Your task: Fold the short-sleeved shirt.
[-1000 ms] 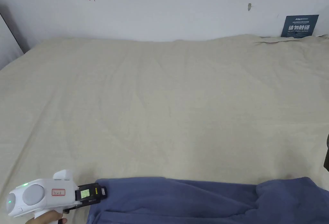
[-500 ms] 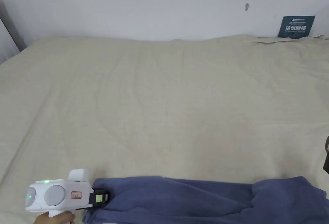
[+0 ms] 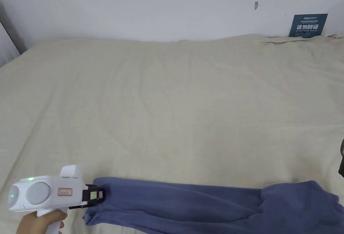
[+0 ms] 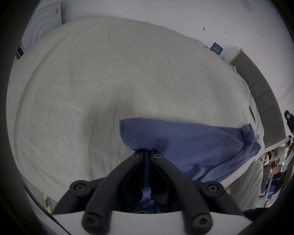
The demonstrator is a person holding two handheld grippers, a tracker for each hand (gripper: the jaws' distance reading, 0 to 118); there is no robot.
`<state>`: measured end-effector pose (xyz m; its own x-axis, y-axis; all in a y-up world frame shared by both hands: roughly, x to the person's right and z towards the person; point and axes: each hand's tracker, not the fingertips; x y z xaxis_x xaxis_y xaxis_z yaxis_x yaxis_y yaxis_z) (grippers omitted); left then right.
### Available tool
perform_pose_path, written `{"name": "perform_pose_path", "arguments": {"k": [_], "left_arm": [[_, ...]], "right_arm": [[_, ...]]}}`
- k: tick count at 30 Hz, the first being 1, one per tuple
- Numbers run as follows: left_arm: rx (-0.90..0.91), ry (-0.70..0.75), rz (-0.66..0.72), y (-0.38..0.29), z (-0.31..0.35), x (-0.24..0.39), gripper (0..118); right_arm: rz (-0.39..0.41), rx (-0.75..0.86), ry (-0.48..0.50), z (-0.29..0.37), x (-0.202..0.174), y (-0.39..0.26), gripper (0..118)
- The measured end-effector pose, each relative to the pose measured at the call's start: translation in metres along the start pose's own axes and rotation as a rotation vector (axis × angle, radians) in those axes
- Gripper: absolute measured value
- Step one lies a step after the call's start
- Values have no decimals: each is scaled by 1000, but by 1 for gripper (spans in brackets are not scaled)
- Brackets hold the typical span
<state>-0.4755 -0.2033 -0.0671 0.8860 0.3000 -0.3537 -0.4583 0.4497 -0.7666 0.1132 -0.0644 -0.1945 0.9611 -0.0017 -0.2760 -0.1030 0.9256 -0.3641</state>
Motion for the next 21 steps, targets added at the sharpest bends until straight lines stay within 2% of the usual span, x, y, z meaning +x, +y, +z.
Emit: {"name": "perform_pose_path", "arguments": {"k": [4,10,11,16,21], "left_arm": [[5,35,-23,2,13,-9,3],[20,122,25,4,33,-37,3],[15,139,40,8,61,-8,3],[23,203,-31,5,70,29,3],[2,87,-104,14,56,78,3]], "right_arm": [[1,2,0,-3,1,0,0],[-2,11,6,-6,2,1,0],[-5,17,6,-6,2,1,0],[-9,36,7,-4,3,2,0],[-4,52,13,2,5,3,0]]}}
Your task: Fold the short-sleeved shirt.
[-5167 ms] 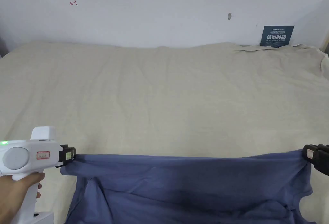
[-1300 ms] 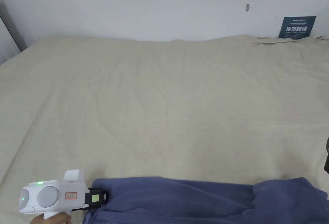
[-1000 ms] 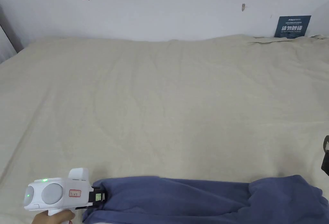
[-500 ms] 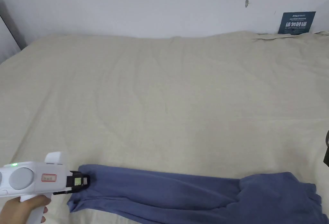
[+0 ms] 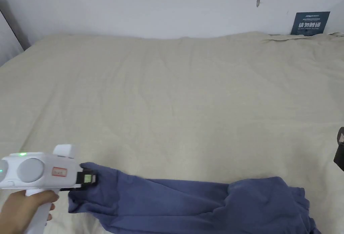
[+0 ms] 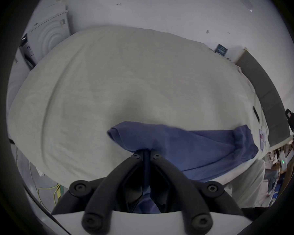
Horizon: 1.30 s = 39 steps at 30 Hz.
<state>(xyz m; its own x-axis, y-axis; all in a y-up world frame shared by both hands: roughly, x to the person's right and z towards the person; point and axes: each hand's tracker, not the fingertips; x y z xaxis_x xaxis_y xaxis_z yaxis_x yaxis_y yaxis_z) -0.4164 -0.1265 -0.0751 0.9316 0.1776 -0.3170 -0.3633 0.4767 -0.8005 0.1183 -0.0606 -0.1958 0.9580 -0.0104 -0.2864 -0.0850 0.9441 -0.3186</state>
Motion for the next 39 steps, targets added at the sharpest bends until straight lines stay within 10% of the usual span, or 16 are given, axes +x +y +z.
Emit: {"name": "perform_pose_path", "arguments": {"k": [24,27,30,39], "left_arm": [[-195,-141,-160,-13,-113,183,4],[-203,-101,-155,-15,-118,191,40],[-195,-100,-193,-17,-107,198,112],[43,-137,-148,-9,-38,165,118]], "right_arm": [[-20,5,-7,18,16,1,0],[-21,4,-15,20,19,1,0],[-17,3,-21,21,22,2,0],[-21,10,-20,21,22,6,0]]}}
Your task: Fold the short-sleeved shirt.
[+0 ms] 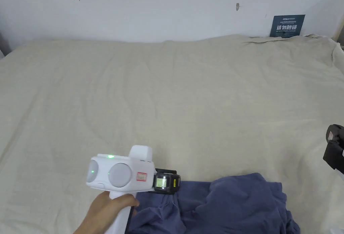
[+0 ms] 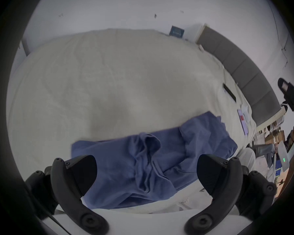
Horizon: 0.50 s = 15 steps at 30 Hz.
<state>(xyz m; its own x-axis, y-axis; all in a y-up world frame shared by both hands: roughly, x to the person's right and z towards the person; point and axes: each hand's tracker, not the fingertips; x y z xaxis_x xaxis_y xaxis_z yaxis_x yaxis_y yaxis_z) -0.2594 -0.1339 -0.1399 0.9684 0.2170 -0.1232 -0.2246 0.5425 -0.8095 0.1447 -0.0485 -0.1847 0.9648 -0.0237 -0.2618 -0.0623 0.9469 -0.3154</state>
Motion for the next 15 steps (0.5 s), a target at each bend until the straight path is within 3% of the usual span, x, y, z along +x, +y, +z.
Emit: {"name": "perform_pose_path", "arguments": {"k": [2,4,7,8,9,11,15], "left_arm": [[39,58,-6,-2,11,-12,118],[104,113,-7,-7,20,-24,108],[113,118,0,-16,23,-44,61],[110,124,7,-20,21,-48,37],[115,129,9,-24,19,-51,22],[132,133,15,-34,12,-57,4],[127,130,24,-51,-3,-56,0]], "right_arm": [[-1,4,2,0,-1,1,0],[1,5,6,0,-2,2,0],[3,7,13,0,-4,3,0],[4,7,14,0,-5,3,0],[3,8,15,0,-5,3,0],[-1,6,18,0,-5,3,0],[-7,4,17,0,-4,2,0]]}}
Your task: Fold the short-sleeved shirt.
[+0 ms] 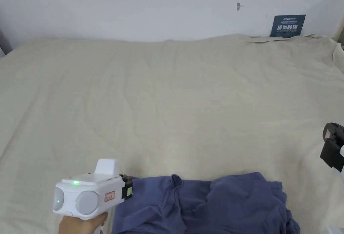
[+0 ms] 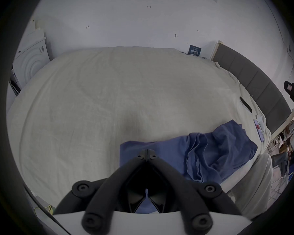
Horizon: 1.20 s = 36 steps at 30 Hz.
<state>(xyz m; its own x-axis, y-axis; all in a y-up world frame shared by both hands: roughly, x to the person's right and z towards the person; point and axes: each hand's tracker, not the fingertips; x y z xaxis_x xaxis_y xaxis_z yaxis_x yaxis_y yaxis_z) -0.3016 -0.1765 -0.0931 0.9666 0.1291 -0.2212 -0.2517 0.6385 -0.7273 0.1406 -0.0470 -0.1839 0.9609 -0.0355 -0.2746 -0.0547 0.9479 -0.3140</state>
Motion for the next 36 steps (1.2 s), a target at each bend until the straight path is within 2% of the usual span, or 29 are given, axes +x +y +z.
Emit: {"name": "perform_pose_path", "arguments": {"k": [6,13,26,31,36], "left_arm": [[-32,-39,-6,-25,-30,21,0],[-111,-85,-75,-51,-58,66,0],[-77,-104,-76,-58,-58,110,0],[-65,-190,-52,-56,-49,117,0],[-10,-323,28,-40,-26,110,0]], "right_arm": [[-4,-6,-5,1,3,-1,0],[-14,-9,-6,3,9,0,0],[-16,-6,-20,7,14,3,0],[-16,-9,-17,6,13,3,0],[-15,-8,-17,6,12,3,0]]}}
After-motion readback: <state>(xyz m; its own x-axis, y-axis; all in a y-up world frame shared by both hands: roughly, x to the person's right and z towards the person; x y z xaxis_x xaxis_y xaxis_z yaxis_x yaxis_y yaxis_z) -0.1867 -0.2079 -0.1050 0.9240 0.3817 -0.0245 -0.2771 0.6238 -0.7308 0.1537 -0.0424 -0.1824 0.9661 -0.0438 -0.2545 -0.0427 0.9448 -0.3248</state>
